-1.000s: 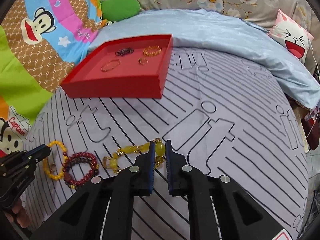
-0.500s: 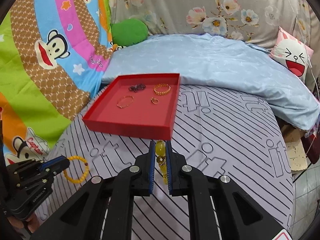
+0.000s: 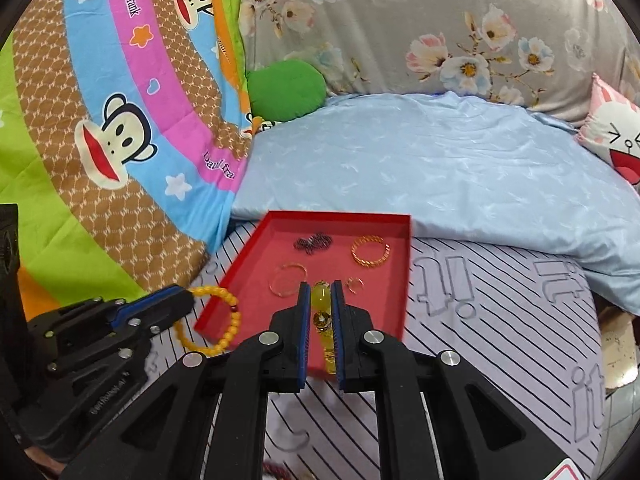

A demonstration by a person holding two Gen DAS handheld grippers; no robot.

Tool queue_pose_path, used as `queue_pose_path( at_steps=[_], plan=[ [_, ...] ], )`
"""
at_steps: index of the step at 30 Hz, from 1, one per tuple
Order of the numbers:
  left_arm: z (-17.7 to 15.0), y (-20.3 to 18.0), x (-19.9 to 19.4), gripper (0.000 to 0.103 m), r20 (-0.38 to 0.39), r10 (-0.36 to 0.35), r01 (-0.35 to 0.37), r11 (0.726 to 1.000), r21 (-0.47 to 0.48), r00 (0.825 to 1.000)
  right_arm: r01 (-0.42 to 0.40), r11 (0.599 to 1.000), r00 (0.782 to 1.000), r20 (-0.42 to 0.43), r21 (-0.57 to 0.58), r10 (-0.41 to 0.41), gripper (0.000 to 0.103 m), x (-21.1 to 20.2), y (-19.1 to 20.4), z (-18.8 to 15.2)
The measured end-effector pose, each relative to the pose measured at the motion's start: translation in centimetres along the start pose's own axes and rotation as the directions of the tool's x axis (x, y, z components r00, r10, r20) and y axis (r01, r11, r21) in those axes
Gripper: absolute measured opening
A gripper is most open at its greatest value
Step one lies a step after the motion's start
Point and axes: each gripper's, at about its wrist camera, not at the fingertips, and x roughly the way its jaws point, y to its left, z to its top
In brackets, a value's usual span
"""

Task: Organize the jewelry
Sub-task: 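Carry both bead bracelets in the tools over the red tray, then open both tools to release the bead bracelets into the tray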

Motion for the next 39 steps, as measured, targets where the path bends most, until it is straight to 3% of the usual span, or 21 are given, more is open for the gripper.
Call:
queue_pose_path(
  at_steps=[6,12,17,24,26,28,39],
  plan=[
    [0.3,1.6,5.1,0.007,-0.052,-0.022,0.02,0.999,-0.04,0.998,-0.053,0.998,0.996,-0.069,0.031,0.055,0.01,5.5,0.1,0.6],
    [-1.9,3.4,10.2,0.007,-0.14,-0.008,-0.003,0.997,-0.081,0.99,0.0,0.998,0.983,-0.182,0.057,0.011,0.01,11.0,-2.0,-1.7],
    [-3.4,4.3,12.2,0.007,-0.182,0.01,-0.026,0.996,-0.085,0.983,0.059,0.997,0.976,-0.215,0.057,-0.046,0.01,12.6,-4.0,-2.9],
    [-4.2,5.1,12.8,0.01,-0.186,0.045,-0.065,0.993,-0.102,0.981,0.111,0.993,0.976,-0.192,0.027,-0.103,0.013,12.6,-5.0,-3.2],
    [-4.1,5.2,12.6,0.027,-0.181,0.064,-0.083,0.991,-0.101,0.981,0.118,0.993,0.978,-0.177,0.032,-0.11,0.015,12.2,-5.0,-3.1],
    [-4.1,5.3,12.1,0.031,-0.165,0.072,-0.09,0.99,-0.105,0.984,0.112,0.993,0.981,-0.167,0.042,-0.103,0.022,11.9,-5.0,-2.9],
    [-4.2,4.2,8.2,0.034,-0.118,0.081,-0.093,0.991,-0.097,0.99,0.091,0.996,0.99,-0.109,0.016,-0.089,0.03,7.5,-3.3,-3.5]
  ],
)
